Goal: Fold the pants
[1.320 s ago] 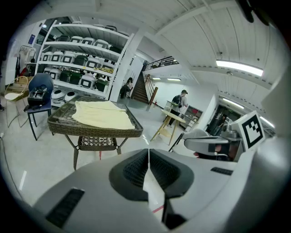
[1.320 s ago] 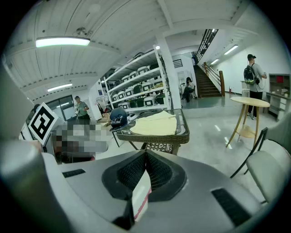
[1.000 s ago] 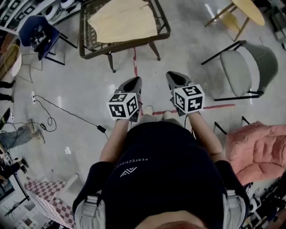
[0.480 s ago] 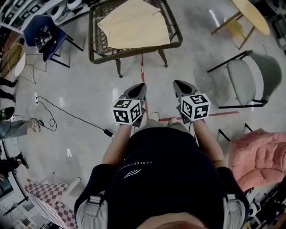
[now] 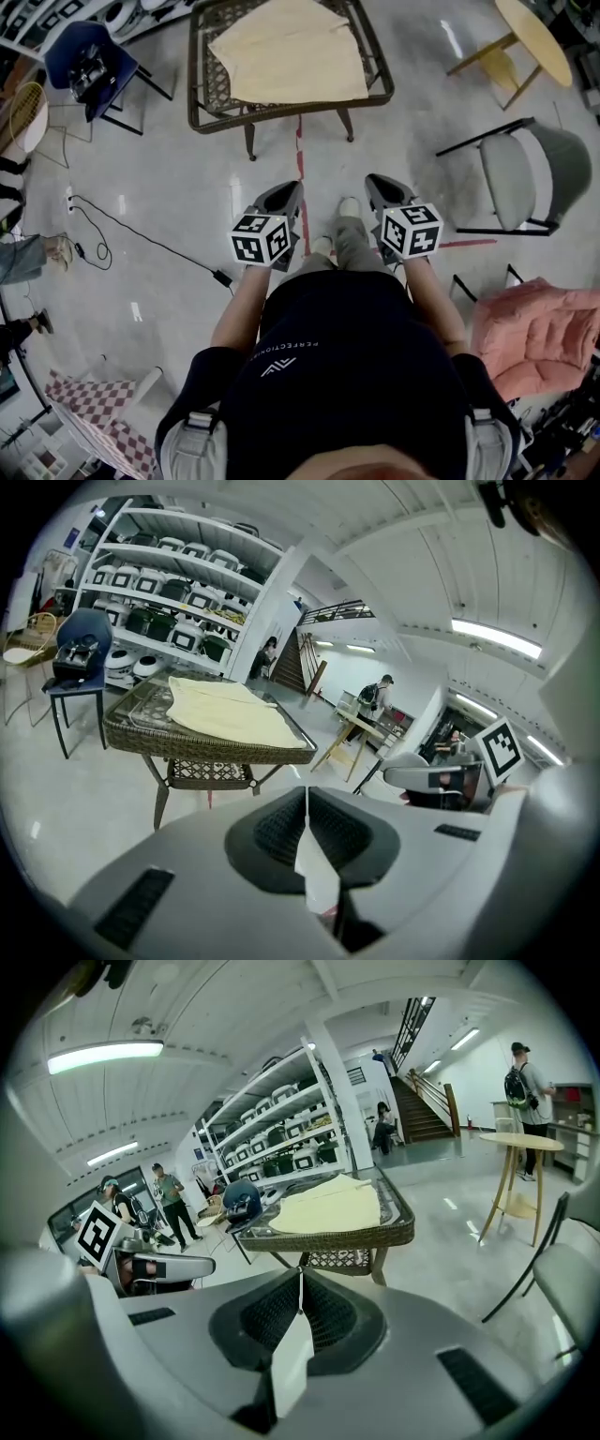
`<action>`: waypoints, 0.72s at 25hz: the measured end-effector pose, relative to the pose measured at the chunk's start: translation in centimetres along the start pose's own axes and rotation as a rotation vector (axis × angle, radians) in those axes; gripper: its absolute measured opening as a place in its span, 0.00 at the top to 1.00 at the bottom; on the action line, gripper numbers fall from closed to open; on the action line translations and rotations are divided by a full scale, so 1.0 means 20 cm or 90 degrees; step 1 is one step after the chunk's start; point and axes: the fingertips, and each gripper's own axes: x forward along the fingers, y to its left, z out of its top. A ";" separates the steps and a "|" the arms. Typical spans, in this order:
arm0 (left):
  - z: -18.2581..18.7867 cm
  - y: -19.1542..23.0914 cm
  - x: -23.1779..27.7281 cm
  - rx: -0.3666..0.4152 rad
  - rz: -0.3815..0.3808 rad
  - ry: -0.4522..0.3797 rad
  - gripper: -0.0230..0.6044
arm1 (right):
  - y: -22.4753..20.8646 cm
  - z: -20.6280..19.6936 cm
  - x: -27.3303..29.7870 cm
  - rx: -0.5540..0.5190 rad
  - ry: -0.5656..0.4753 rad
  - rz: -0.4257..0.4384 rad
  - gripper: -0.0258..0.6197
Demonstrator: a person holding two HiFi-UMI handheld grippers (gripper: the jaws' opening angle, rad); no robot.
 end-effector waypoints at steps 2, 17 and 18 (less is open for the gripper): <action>0.04 0.03 0.03 -0.007 0.005 -0.008 0.94 | -0.02 0.04 0.05 -0.006 -0.003 0.007 0.91; 0.27 0.09 0.33 0.020 0.051 0.012 0.94 | -0.37 0.33 0.31 -0.024 0.008 0.048 0.91; 0.28 0.09 0.35 0.018 0.056 0.013 0.94 | -0.39 0.34 0.32 -0.025 0.007 0.051 0.91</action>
